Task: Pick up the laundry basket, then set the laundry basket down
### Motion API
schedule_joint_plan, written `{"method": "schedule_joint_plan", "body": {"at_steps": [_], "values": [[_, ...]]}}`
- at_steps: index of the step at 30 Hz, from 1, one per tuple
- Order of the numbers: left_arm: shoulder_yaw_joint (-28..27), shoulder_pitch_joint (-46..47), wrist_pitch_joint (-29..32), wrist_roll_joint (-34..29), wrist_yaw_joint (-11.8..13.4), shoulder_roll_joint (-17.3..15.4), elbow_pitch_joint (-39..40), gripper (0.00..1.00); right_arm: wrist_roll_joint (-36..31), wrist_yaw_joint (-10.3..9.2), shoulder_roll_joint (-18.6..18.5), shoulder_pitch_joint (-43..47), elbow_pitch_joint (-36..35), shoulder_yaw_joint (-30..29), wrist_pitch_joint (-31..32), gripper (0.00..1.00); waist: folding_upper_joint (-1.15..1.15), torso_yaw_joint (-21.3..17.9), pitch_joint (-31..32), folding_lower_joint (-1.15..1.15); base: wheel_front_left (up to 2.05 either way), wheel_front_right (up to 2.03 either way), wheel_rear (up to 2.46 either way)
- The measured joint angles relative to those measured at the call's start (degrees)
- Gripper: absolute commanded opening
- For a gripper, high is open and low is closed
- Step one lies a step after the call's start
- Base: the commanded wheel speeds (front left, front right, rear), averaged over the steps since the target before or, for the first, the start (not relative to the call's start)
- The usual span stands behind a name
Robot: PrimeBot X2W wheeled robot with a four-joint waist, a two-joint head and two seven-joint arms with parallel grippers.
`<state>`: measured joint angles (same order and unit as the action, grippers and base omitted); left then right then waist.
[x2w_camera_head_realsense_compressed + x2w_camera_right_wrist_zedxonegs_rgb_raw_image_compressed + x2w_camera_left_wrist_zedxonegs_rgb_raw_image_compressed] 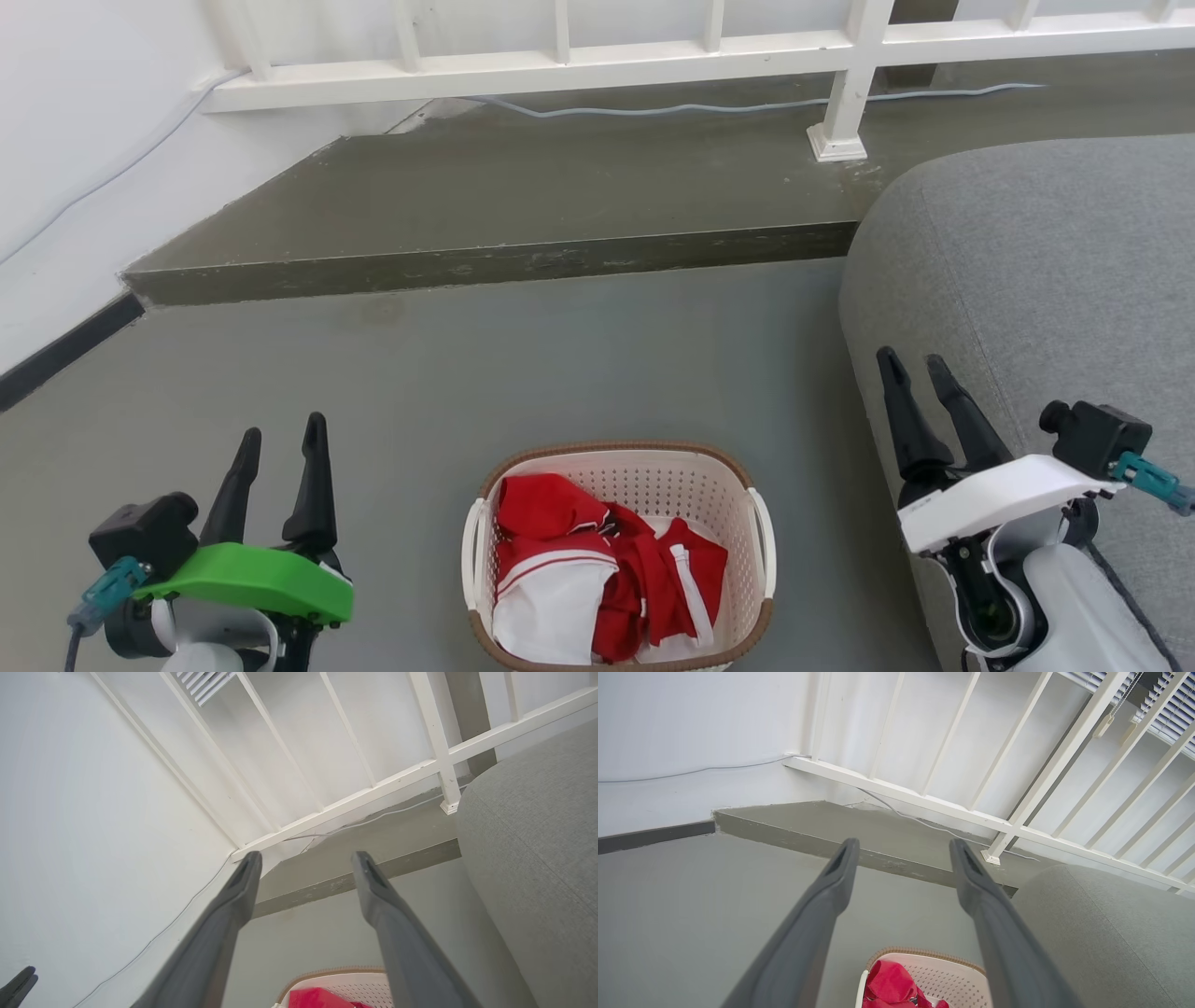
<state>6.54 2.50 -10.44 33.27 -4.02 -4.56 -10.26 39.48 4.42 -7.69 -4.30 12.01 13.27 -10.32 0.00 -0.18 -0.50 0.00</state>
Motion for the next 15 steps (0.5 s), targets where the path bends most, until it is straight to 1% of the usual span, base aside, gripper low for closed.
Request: {"method": "schedule_joint_plan", "body": {"at_steps": [15], "values": [[1.01,0.07,-2.86,-11.17,0.00,0.31,1.47,1.00,-11.88,-0.08,0.44,-0.52,-0.68,1.11,-3.08,1.00,0.00,-0.09,-0.10,0.00,0.00,0.00,0.00]]}}
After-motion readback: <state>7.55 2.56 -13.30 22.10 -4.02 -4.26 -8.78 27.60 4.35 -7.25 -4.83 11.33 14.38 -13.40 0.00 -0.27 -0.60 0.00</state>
